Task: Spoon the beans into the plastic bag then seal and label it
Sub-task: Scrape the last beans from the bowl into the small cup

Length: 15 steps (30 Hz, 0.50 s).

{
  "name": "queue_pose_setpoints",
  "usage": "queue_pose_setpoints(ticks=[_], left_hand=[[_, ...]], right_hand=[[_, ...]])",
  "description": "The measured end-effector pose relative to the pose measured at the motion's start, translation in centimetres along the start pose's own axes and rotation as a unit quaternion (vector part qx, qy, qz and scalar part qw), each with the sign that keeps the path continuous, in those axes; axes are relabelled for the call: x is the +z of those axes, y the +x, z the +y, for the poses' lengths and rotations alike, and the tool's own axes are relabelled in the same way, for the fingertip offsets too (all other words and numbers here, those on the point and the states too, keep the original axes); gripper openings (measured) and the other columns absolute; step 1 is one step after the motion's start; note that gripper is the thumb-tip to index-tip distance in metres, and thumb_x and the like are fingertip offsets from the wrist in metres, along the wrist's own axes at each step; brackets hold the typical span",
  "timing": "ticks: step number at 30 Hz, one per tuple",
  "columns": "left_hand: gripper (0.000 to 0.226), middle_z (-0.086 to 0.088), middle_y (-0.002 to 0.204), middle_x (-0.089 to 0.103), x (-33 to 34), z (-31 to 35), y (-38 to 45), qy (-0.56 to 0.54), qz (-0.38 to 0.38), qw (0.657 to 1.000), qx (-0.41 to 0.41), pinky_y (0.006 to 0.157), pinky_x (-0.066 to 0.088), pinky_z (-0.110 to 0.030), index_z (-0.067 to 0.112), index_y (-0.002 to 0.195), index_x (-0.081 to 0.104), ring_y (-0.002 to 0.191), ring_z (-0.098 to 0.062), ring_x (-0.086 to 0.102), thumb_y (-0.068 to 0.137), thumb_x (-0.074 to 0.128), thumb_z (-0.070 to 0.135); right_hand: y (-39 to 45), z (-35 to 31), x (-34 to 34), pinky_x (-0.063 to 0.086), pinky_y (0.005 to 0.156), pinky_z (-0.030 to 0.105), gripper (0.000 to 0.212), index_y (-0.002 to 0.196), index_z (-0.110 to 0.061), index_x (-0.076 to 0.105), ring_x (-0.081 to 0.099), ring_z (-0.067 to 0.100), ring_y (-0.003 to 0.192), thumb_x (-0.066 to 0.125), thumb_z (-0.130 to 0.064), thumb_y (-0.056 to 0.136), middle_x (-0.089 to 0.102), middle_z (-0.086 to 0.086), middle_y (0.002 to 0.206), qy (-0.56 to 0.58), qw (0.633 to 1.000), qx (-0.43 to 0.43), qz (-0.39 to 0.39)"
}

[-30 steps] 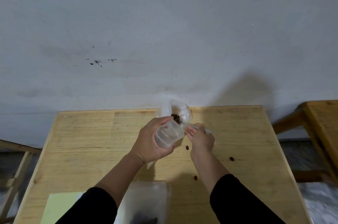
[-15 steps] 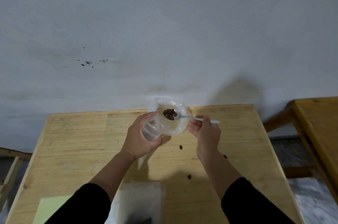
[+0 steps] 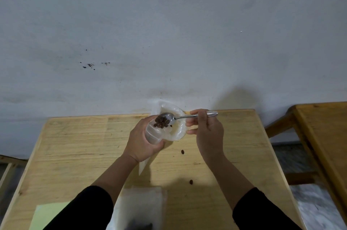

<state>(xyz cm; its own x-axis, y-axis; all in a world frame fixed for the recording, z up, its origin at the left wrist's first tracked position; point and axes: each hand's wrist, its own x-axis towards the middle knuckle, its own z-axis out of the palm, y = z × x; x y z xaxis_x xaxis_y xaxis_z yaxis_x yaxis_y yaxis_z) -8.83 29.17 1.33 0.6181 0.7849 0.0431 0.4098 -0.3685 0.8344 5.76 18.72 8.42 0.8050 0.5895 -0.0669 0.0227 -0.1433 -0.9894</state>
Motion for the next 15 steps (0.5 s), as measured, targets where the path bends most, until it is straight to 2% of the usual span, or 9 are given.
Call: queue_pose_setpoints(ticks=[2,4,7,9,11,15], left_hand=[[0.072,0.030,0.113,0.049,-0.1,0.0,0.0,-0.002,0.004,1.000,0.003,0.083,0.033,-0.002,0.042,0.120,0.043,0.102,0.009,0.050,0.054,0.068,0.055],[0.070,0.032,0.114,0.047,0.0,0.0,0.1,-0.003,0.008,1.000,0.007,0.084,0.033,-0.002,0.045,0.119,0.042,0.104,0.014,0.048,0.055,0.069,0.053],[0.071,0.027,0.115,0.051,0.1,0.0,0.1,-0.003,0.007,1.000,0.008,0.084,0.035,-0.006,0.043,0.121,0.044,0.104,0.011,0.050,0.055,0.069,0.053],[0.074,0.019,0.115,0.056,0.1,-0.1,0.1,-0.003,0.003,1.000,0.007,0.083,0.037,-0.007,0.041,0.123,0.045,0.104,0.005,0.053,0.055,0.071,0.053],[0.075,0.016,0.114,0.057,0.1,-0.1,-0.1,-0.001,0.002,1.000,0.012,0.084,0.038,-0.007,0.041,0.124,0.044,0.104,0.004,0.055,0.055,0.072,0.053],[0.077,0.014,0.117,0.055,0.3,-0.3,-0.3,0.019,-0.010,0.999,0.047,0.087,0.041,-0.011,0.038,0.127,0.044,0.103,-0.001,0.057,0.058,0.077,0.049]], right_hand=[[-0.2,0.1,0.1,0.056,0.051,0.028,0.028,0.081,-0.027,0.061,0.065,0.013,0.059,0.041,-0.020,0.098,0.067,0.003,0.069,-0.051,0.996,-0.059,-0.031],[-0.3,0.3,0.2,0.054,0.051,0.023,0.026,0.083,-0.026,0.062,0.065,0.011,0.059,0.041,-0.022,0.098,0.066,-0.002,0.069,-0.076,0.992,-0.093,-0.050],[-0.4,0.7,0.2,0.050,0.048,0.015,0.027,0.085,-0.022,0.063,0.064,0.009,0.058,0.039,-0.023,0.098,0.065,-0.004,0.067,-0.069,0.990,-0.119,-0.021],[-0.1,1.0,0.1,0.052,0.048,0.023,0.031,0.081,-0.020,0.062,0.062,0.011,0.053,0.037,-0.021,0.100,0.065,0.001,0.065,-0.042,0.995,-0.077,0.046],[0.6,1.8,0.0,0.055,0.053,0.031,0.037,0.078,-0.011,0.062,0.064,0.017,0.053,0.035,-0.021,0.100,0.065,0.003,0.061,-0.067,0.992,-0.013,0.106],[1.1,4.5,0.3,0.057,0.061,0.042,0.041,0.075,-0.003,0.060,0.066,0.026,0.060,0.033,-0.023,0.099,0.066,0.013,0.063,-0.147,0.981,0.085,0.095]])
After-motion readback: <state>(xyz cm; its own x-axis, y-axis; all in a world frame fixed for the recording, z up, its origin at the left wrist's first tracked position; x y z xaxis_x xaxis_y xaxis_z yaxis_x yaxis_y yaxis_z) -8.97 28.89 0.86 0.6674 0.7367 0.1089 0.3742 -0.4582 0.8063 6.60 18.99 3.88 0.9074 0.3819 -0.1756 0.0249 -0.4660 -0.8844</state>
